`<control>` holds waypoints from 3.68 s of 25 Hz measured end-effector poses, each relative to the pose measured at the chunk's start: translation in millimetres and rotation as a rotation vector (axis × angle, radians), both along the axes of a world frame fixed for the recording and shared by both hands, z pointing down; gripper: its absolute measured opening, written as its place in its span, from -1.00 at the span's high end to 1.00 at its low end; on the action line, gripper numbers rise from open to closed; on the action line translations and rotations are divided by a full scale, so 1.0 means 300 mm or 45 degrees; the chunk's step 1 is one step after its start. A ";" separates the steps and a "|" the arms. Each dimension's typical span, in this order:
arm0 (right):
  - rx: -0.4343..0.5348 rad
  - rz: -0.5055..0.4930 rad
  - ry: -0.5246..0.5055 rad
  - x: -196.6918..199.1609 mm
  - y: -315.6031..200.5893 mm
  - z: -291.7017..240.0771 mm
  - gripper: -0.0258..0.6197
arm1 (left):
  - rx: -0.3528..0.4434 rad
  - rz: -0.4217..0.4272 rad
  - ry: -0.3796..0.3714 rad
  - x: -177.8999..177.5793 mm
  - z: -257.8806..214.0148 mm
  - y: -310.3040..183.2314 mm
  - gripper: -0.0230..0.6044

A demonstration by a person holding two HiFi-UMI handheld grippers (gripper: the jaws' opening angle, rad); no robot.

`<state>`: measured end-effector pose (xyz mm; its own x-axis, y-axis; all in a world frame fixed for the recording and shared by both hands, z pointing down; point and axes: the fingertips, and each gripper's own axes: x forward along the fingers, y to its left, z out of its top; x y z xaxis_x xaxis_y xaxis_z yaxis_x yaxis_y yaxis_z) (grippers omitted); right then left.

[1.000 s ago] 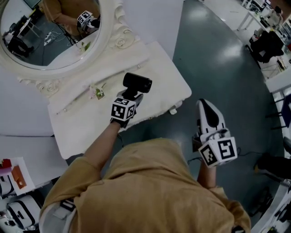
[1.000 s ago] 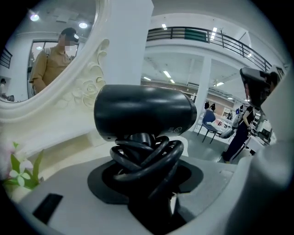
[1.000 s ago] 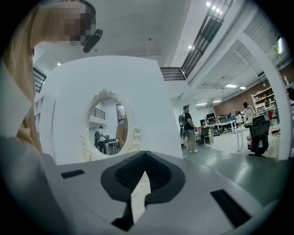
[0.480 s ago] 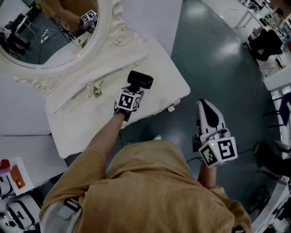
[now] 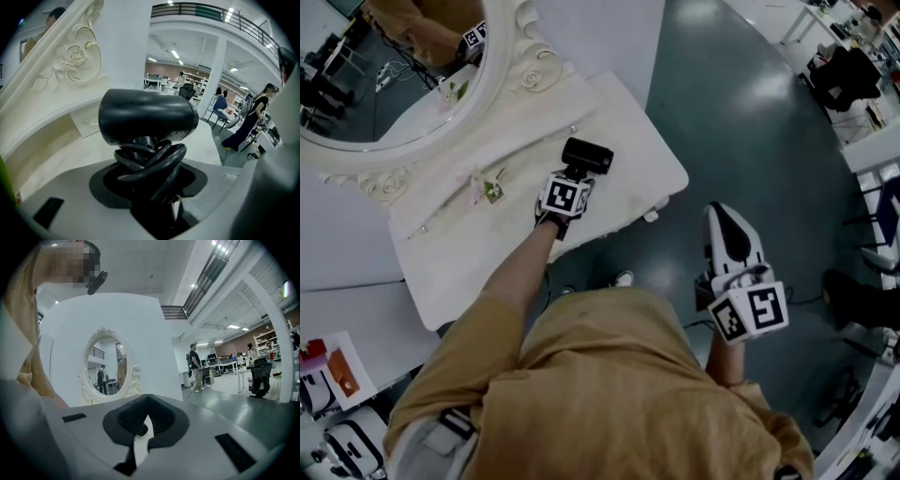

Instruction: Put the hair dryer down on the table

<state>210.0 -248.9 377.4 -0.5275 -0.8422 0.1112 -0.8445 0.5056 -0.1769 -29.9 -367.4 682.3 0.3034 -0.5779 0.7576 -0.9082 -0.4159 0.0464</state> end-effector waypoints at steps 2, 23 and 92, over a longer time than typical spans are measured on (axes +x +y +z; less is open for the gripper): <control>-0.008 0.015 -0.002 0.016 -0.002 0.007 0.91 | -0.010 0.012 -0.030 0.001 0.014 -0.007 0.19; -0.017 0.052 -0.023 0.063 -0.033 0.020 0.91 | -0.018 0.067 -0.084 0.010 0.036 -0.004 0.16; 0.046 0.055 0.093 -0.541 0.465 -0.093 0.91 | 0.454 -0.005 0.261 -0.491 -0.553 0.440 0.36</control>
<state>47.7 -109.3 349.5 -0.4824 -0.8681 0.1167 -0.8755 0.4735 -0.0965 -177.3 -235.6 516.3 0.4249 -0.7947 0.4335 -0.8966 -0.4356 0.0802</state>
